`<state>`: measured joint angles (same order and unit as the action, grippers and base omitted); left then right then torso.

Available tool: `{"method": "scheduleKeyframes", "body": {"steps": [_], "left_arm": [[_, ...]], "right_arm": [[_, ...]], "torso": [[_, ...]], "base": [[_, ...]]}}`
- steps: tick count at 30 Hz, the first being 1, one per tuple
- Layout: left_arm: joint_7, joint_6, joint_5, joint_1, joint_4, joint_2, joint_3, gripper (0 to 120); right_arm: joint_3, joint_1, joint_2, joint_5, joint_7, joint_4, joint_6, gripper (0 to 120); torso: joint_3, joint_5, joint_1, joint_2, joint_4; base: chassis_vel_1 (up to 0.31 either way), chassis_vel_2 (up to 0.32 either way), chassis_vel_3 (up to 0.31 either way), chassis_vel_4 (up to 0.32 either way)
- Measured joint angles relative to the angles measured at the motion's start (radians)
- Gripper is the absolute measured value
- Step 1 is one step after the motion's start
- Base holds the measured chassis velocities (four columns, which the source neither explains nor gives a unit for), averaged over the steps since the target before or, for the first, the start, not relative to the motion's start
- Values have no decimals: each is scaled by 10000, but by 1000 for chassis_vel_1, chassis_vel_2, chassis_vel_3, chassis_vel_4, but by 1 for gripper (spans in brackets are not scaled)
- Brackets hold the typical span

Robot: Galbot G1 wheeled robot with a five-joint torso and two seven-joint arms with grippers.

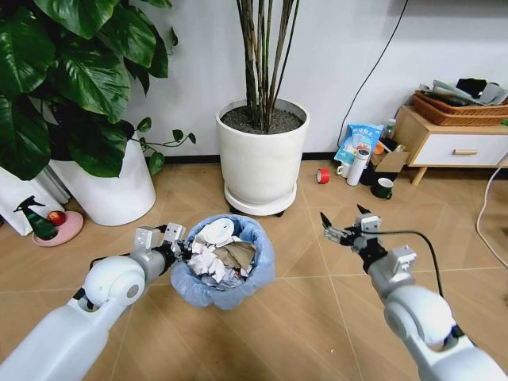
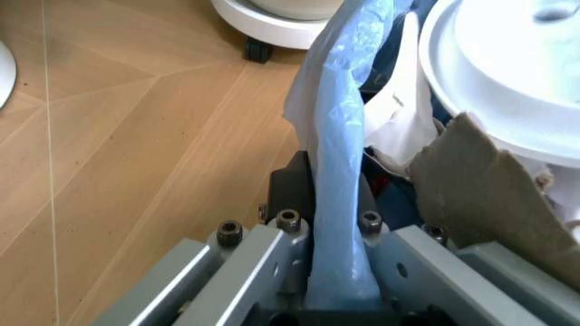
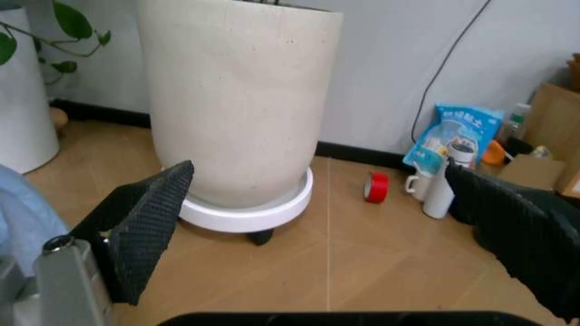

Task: Pick up the trash bin and place the garbage on the floor into it.

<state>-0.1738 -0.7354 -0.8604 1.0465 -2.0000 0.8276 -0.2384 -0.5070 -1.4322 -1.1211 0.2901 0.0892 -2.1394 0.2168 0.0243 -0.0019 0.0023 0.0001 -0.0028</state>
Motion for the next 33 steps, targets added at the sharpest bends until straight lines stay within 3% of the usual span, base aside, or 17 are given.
{"method": "scheduleKeyframes", "body": {"steps": [8, 33], "left_arm": [[0, 0, 13, 16, 0, 23, 115, 0], [-40, 0, 65, 153, -87, 60, 142, 0]], "right_arm": [[-19, -462, -754, -462, -16, -323, -37, 100], [-489, -1245, -667, -524, -52, -924, -227, 100]], "torso": [[1, -1, 1, 0, 3], [3, 0, 3, 0, 2]], "base": [[0, 0, 0, 0], [51, -15, -49, 19]]}}
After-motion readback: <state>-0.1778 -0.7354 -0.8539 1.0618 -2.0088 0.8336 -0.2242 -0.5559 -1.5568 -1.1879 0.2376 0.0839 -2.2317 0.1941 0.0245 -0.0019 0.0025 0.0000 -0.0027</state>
